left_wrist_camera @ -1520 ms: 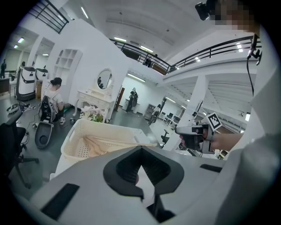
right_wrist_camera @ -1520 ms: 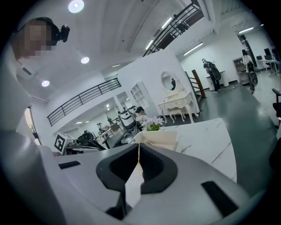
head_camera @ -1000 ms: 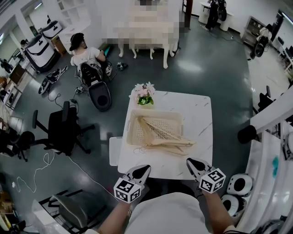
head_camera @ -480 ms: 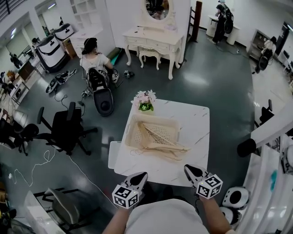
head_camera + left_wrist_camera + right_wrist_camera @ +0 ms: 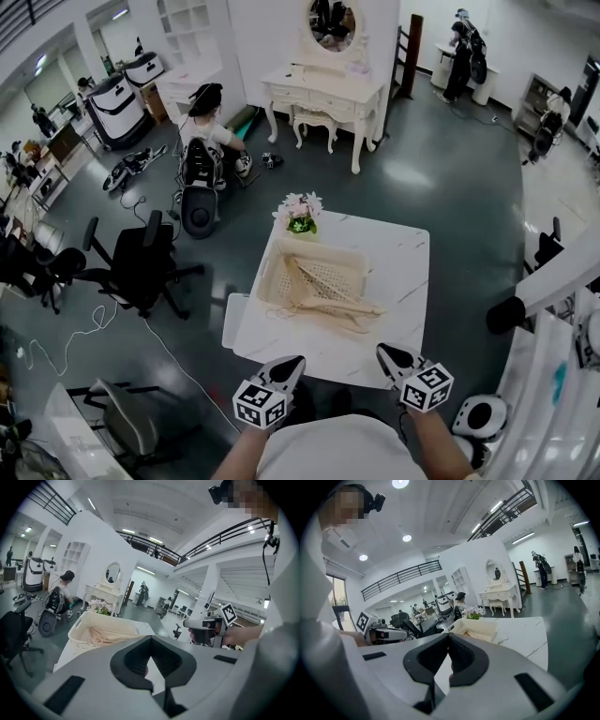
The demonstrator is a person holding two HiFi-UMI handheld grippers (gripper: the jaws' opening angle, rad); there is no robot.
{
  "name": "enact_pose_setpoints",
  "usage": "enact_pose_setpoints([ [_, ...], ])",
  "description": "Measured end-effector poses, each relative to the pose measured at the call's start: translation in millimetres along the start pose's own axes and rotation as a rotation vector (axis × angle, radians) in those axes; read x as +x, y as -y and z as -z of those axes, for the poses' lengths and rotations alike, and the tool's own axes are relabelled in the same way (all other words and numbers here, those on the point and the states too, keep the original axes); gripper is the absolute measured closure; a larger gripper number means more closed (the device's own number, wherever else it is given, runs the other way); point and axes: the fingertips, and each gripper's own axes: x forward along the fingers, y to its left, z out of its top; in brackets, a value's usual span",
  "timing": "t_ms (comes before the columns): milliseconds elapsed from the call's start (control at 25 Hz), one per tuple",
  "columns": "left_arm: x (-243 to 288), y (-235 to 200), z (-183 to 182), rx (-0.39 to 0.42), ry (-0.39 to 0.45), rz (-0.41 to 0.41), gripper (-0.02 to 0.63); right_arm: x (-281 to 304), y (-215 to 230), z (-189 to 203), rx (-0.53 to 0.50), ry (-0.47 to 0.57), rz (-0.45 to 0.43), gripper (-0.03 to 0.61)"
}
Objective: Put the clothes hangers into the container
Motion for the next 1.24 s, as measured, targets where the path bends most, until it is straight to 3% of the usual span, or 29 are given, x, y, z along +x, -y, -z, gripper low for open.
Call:
enact_pose_setpoints([
  [1240,-5.9,-20.8,-17.6,0.016,0.016,-0.016,0.606,19.3,-3.9,-19.2,-0.014,0.004,-0.006,0.561],
])
